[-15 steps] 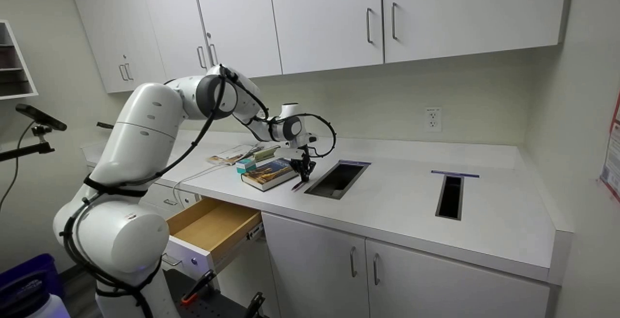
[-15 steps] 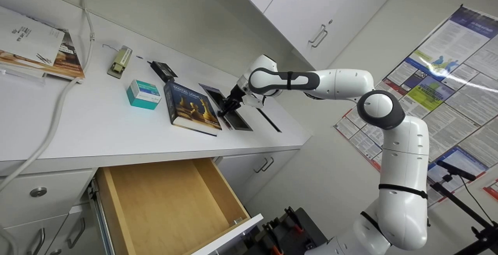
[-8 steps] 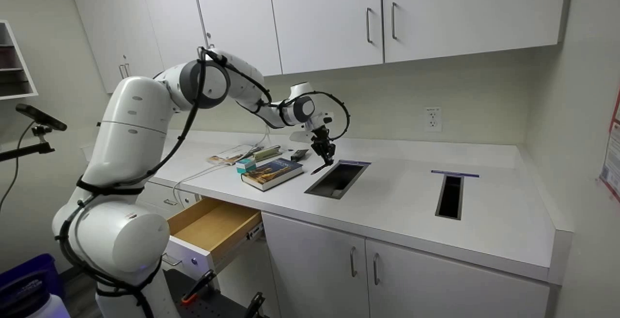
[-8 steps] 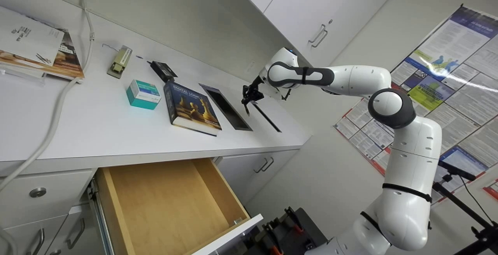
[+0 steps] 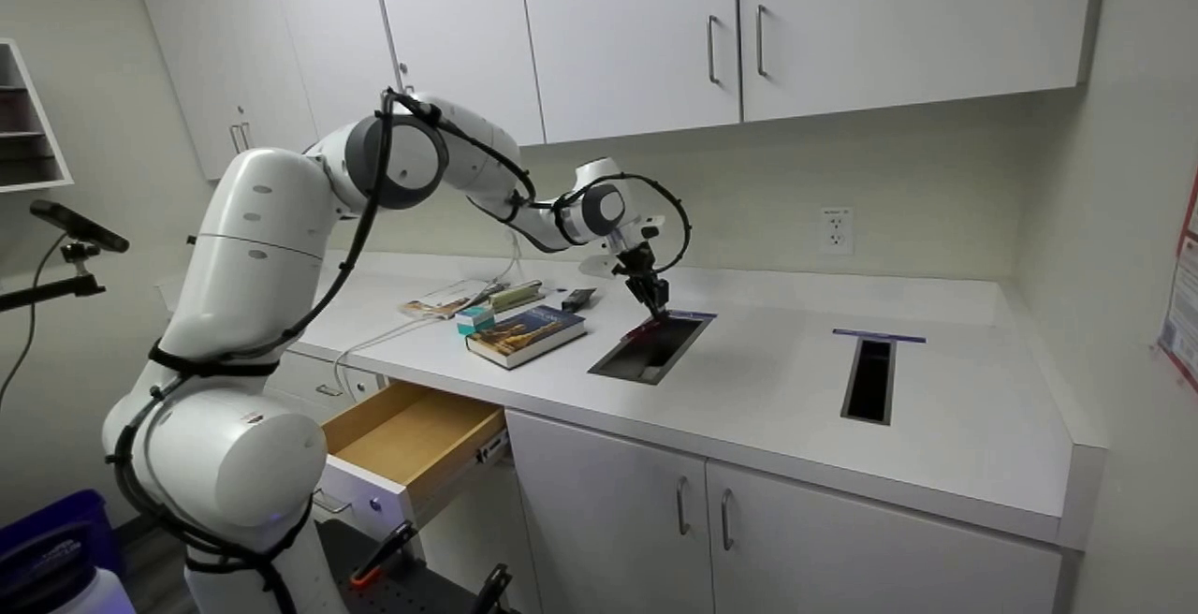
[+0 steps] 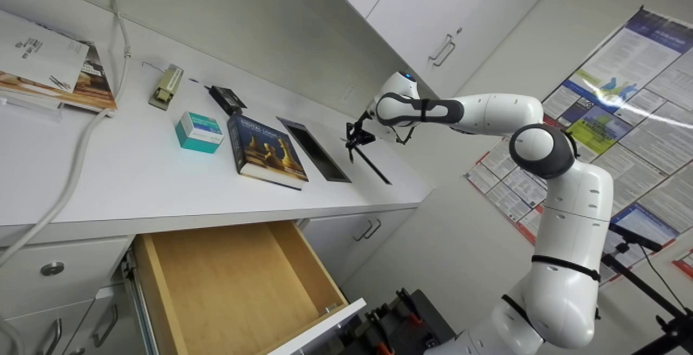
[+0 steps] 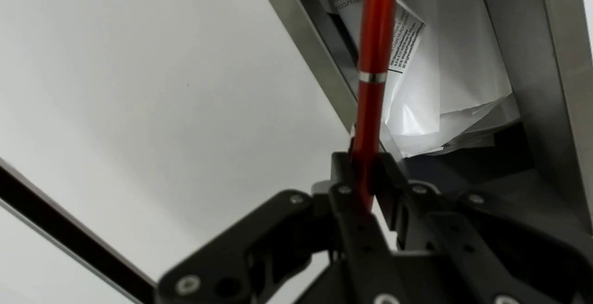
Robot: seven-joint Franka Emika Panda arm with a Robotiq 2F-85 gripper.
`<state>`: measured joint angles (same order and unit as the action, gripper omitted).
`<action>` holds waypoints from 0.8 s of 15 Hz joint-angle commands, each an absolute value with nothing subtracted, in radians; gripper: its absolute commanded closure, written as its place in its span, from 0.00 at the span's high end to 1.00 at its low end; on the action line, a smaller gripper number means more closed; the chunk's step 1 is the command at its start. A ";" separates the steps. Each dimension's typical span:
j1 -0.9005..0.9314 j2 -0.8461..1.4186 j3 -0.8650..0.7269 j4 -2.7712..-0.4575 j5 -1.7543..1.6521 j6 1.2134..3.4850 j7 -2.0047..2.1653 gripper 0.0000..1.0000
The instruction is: Place the black pen in between the two countertop trash chutes
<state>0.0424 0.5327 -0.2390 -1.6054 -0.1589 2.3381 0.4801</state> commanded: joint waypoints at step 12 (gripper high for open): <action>-0.156 0.766 -0.321 -1.324 -0.044 2.296 0.859 0.04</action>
<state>-0.0950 0.6925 -0.3522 -1.4241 -0.1258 2.3504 0.8149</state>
